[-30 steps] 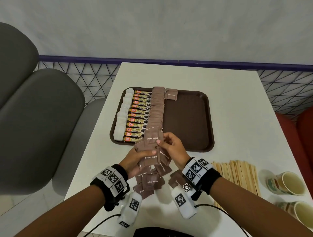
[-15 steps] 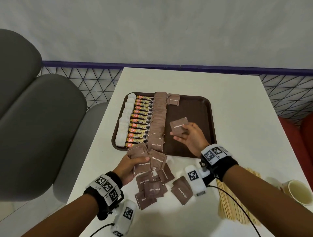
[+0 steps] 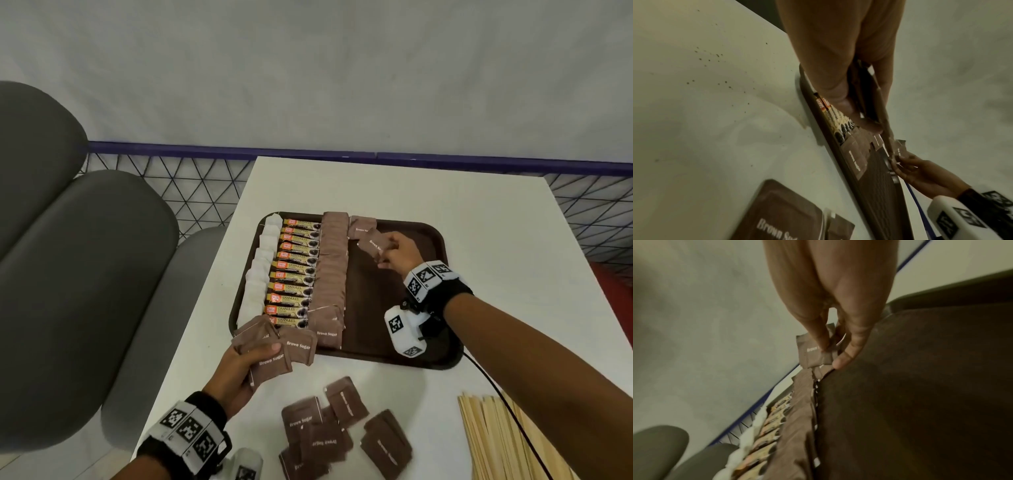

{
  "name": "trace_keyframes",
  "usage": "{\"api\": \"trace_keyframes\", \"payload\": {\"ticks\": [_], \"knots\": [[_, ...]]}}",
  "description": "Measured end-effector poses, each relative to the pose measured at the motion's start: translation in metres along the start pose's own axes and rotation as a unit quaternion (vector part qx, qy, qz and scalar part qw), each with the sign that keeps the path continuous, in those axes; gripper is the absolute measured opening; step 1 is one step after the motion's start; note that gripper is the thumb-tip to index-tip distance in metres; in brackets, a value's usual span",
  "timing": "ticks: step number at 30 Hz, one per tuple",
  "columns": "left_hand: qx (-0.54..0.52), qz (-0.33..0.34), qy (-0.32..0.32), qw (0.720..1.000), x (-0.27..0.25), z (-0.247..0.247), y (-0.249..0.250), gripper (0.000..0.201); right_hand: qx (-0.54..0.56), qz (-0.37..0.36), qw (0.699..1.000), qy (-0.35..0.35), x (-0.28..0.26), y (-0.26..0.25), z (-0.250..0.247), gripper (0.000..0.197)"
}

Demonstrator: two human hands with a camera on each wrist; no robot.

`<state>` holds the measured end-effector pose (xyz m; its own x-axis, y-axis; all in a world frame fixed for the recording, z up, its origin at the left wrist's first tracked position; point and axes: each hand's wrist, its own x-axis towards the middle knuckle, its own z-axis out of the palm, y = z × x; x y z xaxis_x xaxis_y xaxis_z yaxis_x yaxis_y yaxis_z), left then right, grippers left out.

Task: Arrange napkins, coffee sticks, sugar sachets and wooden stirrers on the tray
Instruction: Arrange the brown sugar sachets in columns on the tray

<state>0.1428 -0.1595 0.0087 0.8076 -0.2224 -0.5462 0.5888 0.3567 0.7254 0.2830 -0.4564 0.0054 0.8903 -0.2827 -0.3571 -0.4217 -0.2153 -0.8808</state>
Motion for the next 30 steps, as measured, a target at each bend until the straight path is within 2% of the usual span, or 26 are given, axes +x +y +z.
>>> {"api": "trace_keyframes", "payload": {"ticks": [2, 6, 12, 15, 19, 21, 24, 25, 28, 30], "knots": [[-0.004, 0.006, 0.001, 1.000, 0.003, -0.005, 0.002, 0.050, -0.038, -0.013, 0.999, 0.031, 0.017, -0.001, 0.004, 0.037], [-0.018, 0.004, 0.007, 1.000, 0.008, -0.009, 0.003, 0.049, -0.041, -0.010, 0.994, 0.098, 0.041, 0.002, 0.016, 0.029], [-0.043, -0.008, 0.030, 0.999, 0.015, -0.016, 0.006, 0.051, -0.039, 0.003, 0.989, 0.143, 0.063, 0.008, 0.031, 0.023], [-0.039, -0.003, 0.029, 0.999, 0.017, -0.019, 0.007, 0.066, -0.056, 0.012, 0.985, 0.163, 0.065, 0.011, 0.035, 0.020], [-0.035, -0.006, 0.040, 0.999, 0.018, -0.021, 0.007, 0.055, -0.080, 0.044, 0.976, 0.196, 0.064, 0.012, 0.040, 0.021], [-0.035, -0.006, 0.044, 0.998, 0.019, -0.020, 0.007, 0.065, -0.073, 0.051, 0.976, 0.200, 0.064, 0.013, 0.043, 0.025], [-0.044, -0.006, 0.038, 0.998, 0.019, -0.021, 0.006, 0.098, -0.081, 0.054, 0.974, 0.206, 0.063, 0.013, 0.045, 0.028], [-0.045, -0.005, 0.040, 0.998, 0.019, -0.021, 0.006, 0.097, -0.086, 0.053, 0.973, 0.207, 0.063, 0.013, 0.046, 0.028], [-0.050, 0.000, 0.036, 0.998, 0.017, -0.019, 0.009, 0.057, -0.095, 0.044, 0.973, 0.206, 0.063, 0.013, 0.046, 0.028], [-0.052, 0.003, 0.031, 0.998, 0.017, -0.019, 0.010, 0.052, -0.096, 0.026, 0.975, 0.199, 0.062, 0.014, 0.045, 0.025]]}}
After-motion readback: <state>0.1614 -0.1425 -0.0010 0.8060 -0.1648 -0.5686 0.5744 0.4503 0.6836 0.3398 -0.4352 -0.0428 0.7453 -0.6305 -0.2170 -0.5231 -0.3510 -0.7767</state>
